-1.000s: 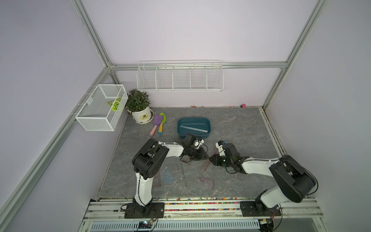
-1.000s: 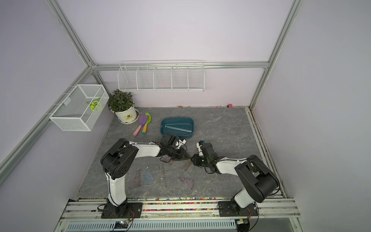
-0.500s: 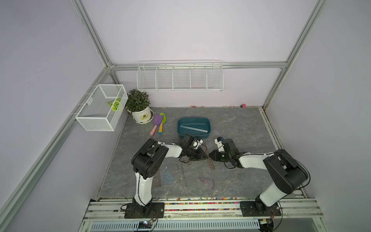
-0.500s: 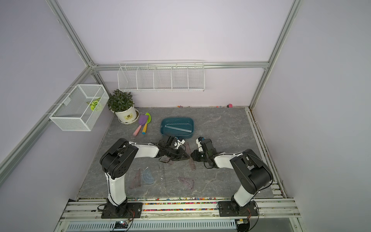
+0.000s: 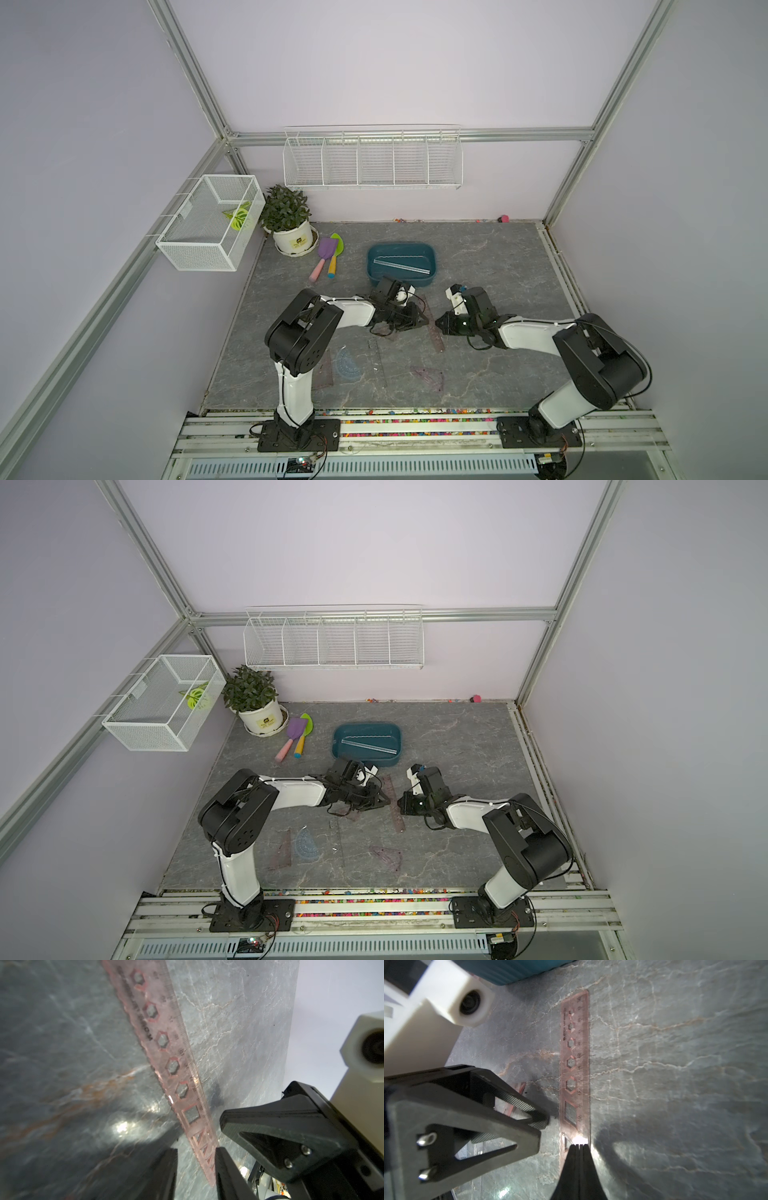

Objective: Put the scattered rulers into the storage box
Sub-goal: Adjust the ruler at the center of the board.

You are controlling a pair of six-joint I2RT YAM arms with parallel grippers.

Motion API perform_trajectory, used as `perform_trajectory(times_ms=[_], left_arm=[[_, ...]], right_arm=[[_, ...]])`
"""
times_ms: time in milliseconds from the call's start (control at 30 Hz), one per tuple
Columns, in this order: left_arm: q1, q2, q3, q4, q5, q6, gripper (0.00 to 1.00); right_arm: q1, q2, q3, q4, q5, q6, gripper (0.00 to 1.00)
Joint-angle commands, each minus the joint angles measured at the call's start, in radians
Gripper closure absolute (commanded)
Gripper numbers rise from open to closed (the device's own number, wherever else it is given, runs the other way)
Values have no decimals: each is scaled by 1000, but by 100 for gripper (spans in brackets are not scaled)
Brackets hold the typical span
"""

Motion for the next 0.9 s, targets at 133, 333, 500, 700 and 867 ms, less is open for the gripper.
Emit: perform_trajectory(times_ms=[133,333,500,700,867], left_arm=[[-5,46,3,-94,-113,-11,60],[-6,59,6,-94,-115,-15,59],[-6,74,7,-86,-115,-16,59],[-7,99,20,-81,-105,-19,60],[-6,104,26,-86,-107,-17,60]], right_arm=[[-3,13,-27,23,-20,-8,100],[-2,19,-29,34,-30,-7,100],[-2,0,-25,23,-30,-11,100],[-2,-10,-13,4,-31,-17,100],[-1,-6,0,1,-39,-18,100]])
